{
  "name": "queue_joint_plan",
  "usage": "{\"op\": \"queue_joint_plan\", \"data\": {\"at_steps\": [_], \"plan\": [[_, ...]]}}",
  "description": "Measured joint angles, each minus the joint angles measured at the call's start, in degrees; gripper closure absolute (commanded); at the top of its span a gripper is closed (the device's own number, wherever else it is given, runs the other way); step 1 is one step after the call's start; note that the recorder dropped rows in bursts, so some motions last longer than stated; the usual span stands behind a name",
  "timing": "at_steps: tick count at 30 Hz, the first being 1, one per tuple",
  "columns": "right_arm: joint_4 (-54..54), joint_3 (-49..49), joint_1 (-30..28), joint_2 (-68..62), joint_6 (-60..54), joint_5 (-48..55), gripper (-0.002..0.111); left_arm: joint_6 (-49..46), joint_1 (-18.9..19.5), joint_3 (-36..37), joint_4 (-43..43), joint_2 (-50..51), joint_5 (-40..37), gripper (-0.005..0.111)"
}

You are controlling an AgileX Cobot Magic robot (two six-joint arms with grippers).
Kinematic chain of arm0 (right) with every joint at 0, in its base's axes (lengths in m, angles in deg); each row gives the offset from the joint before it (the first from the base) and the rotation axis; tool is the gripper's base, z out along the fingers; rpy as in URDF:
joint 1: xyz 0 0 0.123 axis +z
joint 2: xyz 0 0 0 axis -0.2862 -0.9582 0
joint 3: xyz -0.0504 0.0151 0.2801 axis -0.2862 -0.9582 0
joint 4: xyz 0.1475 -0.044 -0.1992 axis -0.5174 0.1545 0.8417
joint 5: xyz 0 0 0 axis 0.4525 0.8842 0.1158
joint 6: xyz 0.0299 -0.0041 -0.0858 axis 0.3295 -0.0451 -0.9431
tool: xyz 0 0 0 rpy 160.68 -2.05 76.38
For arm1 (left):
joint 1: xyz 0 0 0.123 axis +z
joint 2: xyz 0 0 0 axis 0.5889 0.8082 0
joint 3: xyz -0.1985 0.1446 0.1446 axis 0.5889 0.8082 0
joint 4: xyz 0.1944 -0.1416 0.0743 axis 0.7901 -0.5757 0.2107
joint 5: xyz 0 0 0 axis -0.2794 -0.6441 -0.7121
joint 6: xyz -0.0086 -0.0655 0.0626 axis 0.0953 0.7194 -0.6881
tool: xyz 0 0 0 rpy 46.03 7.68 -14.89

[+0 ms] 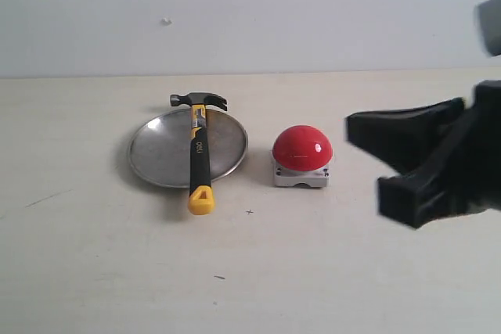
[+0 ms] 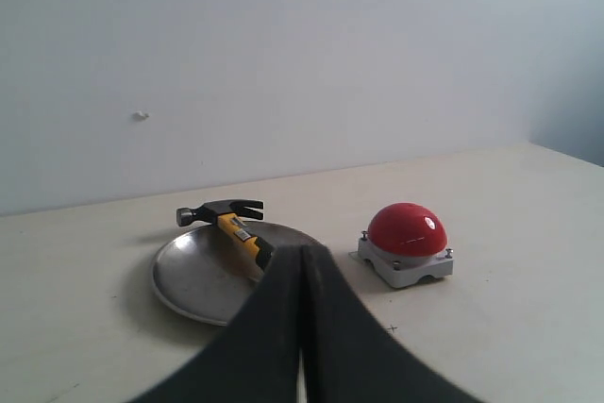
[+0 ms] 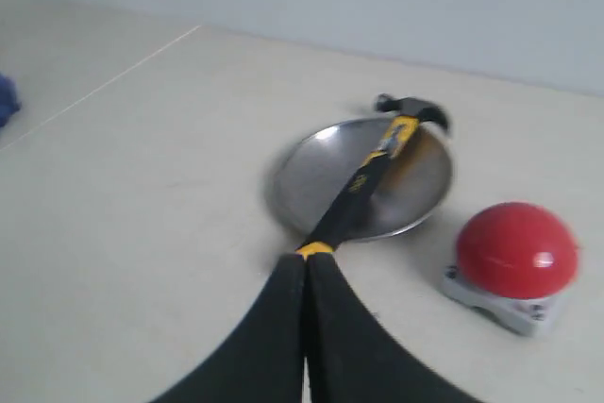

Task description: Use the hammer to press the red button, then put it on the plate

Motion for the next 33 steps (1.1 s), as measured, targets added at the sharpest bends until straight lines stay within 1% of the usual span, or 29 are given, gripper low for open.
{"op": "queue_joint_plan", "data": {"at_steps": [1, 2, 3, 5, 6, 8, 10, 12, 19, 21, 22, 24, 25, 28, 33], "plan": [[0.00, -1.50, -3.34, 2.62, 0.00, -0.09, 0.108, 0.00, 0.00, 0.00, 0.00, 0.00, 0.00, 0.107], [-0.12, -4.19, -8.53, 6.53, 0.00, -0.14, 0.108, 0.00, 0.00, 0.00, 0.00, 0.00, 0.00, 0.107], [-0.22, -5.90, -12.48, 9.41, 0.00, -0.14, 0.108, 0.00, 0.00, 0.00, 0.00, 0.00, 0.00, 0.107], [-0.21, -9.83, -22.06, 16.52, -0.35, -0.24, 0.108, 0.00, 0.00, 0.00, 0.00, 0.00, 0.00, 0.107], [-0.21, -12.09, -28.04, 21.46, -1.41, -0.24, 0.108, 0.00, 0.00, 0.00, 0.00, 0.00, 0.00, 0.107], [-0.21, -15.17, -36.63, 27.76, -4.14, -0.12, 0.108, 0.00, 0.00, 0.00, 0.00, 0.00, 0.00, 0.107], [-0.21, -16.68, -40.85, 31.94, -5.40, 0.01, 0.108, 0.00, 0.00, 0.00, 0.00, 0.00, 0.00, 0.107], [0.00, -17.02, -41.89, 34.13, -6.75, 2.08, 0.108, 0.00, 0.00, 0.00, 0.00, 0.00, 0.00, 0.107], [-0.65, -17.44, -42.12, 34.78, -9.79, 4.96, 0.108, 0.00, 0.00, 0.00, 0.00, 0.00, 0.00, 0.107], [-9.93, -17.95, -42.12, 35.84, -18.38, 7.84, 0.108, 0.00, 0.00, 0.00, 0.00, 0.00, 0.00, 0.107], [-18.73, -18.42, -42.12, 37.08, -28.01, 9.33, 0.108, 0.00, 0.00, 0.00, 0.00, 0.00, 0.00, 0.107], [-26.22, -19.21, -42.12, 38.68, -36.75, 9.69, 0.108, 0.00, 0.00, 0.00, 0.00, 0.00, 0.00, 0.107], [-28.16, -19.67, -42.12, 39.49, -39.31, 9.69, 0.108, 0.00, 0.00, 0.00, 0.00, 0.00, 0.00, 0.107], [-31.67, -21.43, -43.63, 42.87, -42.71, 9.69, 0.108, 0.00, 0.00, 0.00, 0.00, 0.00, 0.00, 0.107], [-32.62, -24.89, -48.73, 46.28, -43.92, 10.26, 0.108, 0.00, 0.00, 0.00, 0.00, 0.00, -0.11, 0.107]]}}
